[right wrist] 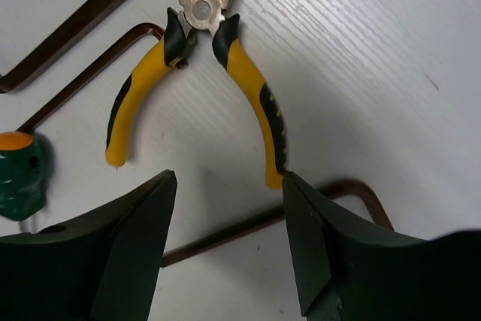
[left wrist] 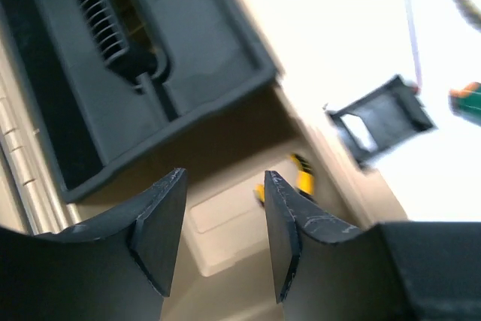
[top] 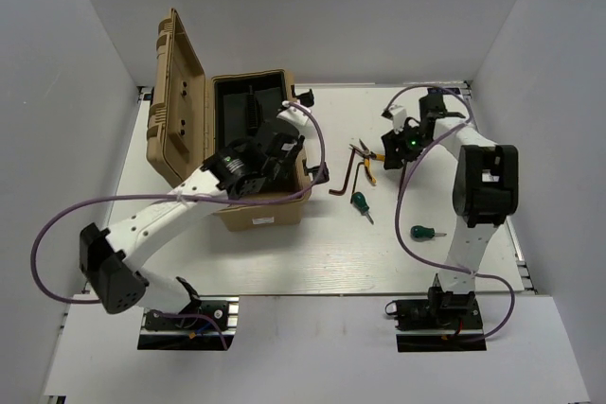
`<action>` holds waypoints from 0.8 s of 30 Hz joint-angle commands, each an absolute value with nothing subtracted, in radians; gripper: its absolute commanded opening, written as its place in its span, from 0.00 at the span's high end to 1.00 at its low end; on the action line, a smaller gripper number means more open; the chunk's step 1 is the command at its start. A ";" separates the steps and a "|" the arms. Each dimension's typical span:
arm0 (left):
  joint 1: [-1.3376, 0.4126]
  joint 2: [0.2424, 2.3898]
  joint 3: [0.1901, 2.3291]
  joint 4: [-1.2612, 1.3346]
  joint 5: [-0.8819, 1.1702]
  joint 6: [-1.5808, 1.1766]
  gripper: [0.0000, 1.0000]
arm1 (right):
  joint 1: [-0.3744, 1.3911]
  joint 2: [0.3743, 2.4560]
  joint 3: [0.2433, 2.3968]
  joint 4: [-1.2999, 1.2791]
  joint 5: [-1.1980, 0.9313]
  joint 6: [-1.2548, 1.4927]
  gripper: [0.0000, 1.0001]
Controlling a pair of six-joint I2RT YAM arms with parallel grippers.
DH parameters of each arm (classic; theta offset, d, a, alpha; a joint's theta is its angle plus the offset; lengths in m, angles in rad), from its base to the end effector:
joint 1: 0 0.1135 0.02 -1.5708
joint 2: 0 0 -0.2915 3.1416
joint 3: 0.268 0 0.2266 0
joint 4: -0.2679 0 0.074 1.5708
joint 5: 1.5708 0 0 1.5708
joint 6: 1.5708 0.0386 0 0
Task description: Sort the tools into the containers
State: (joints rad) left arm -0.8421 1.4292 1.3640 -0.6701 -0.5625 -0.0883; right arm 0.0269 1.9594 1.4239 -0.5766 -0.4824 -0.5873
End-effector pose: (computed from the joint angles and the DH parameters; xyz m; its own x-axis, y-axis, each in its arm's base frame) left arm 0.2018 -0.1951 0.3762 -0.4773 0.4228 -0.7704 0.3269 0.8992 0.2909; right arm 0.3963 0.0286 0.2264 -0.6191 -0.5077 -0.5991 -0.6874 0.7192 0.1008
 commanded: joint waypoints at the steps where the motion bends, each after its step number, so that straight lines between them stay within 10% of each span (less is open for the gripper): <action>1: -0.854 1.301 1.371 -0.654 -0.385 -0.055 0.44 | 0.072 2.020 1.479 -0.557 -0.396 -0.673 0.35; 14: -0.864 1.163 1.258 -0.626 -0.155 -0.057 0.33 | 0.115 2.161 1.580 -0.561 -0.253 -0.735 0.43; 21: -0.894 1.215 1.206 -0.549 -0.028 -0.112 0.31 | 0.114 2.137 1.525 -0.632 -0.336 -0.749 0.97; 24: -0.920 1.270 1.227 -0.523 0.008 -0.112 0.31 | 0.109 2.079 1.490 -0.685 -0.373 -0.765 1.00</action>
